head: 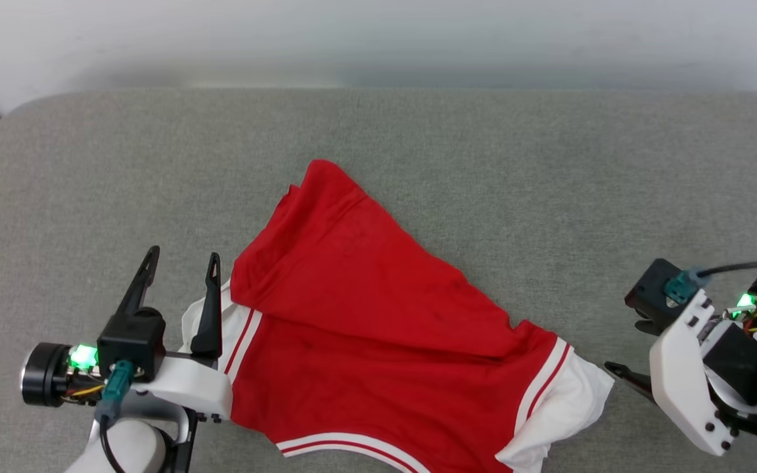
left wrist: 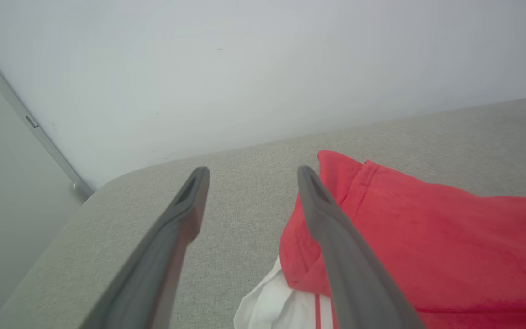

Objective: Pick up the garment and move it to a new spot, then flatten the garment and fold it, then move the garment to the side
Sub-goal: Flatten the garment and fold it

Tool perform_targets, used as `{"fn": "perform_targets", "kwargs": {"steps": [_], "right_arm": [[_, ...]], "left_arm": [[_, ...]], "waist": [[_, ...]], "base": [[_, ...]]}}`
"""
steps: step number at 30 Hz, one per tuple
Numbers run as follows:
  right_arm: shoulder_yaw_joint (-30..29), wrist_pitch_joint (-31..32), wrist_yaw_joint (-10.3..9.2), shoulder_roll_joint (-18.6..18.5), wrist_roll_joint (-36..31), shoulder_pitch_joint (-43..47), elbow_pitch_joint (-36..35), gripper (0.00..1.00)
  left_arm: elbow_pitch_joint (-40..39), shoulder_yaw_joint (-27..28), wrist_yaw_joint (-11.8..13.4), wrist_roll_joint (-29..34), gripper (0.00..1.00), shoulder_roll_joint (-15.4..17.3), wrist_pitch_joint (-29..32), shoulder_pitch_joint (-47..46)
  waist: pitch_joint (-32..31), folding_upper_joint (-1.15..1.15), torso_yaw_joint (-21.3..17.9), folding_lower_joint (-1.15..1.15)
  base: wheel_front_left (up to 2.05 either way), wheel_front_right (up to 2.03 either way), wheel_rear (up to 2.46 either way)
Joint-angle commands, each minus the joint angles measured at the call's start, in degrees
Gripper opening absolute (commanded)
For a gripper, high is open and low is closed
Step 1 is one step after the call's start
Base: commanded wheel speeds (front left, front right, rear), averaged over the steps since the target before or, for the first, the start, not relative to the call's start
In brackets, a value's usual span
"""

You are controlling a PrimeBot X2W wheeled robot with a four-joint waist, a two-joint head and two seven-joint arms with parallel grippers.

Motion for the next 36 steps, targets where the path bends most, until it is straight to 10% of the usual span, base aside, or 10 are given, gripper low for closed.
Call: {"fn": "perform_targets", "kwargs": {"steps": [1,16,17,36], "right_arm": [[1.78,1.32,-0.04,0.28,1.23,-2.60,1.54,1.00],[22.95,-1.66,0.14,5.71,5.45,-8.55,16.45,0.95],[23.82,-2.76,0.21,5.64,5.86,-8.78,16.75,0.00],[17.64,-13.27,-0.04,-8.14,8.52,-16.73,11.53,0.00]], "left_arm": [[-0.63,1.85,-0.65,2.40,1.00,-1.67,-0.13,1.65],[2.27,13.63,-10.52,14.47,1.00,-13.84,-0.14,4.13],[2.50,14.28,-10.92,14.93,1.00,-14.28,-0.14,4.56],[3.21,22.12,-16.71,20.60,1.00,-19.80,-0.14,9.88]], "waist": [[1.53,0.00,0.67,0.01],[6.68,0.00,2.41,0.01],[6.38,0.00,2.19,0.01],[0.94,0.00,0.12,0.01]], "base": [[0.00,0.00,0.00],[0.00,0.00,0.00],[0.00,0.00,0.00],[0.00,0.00,0.00]]}}
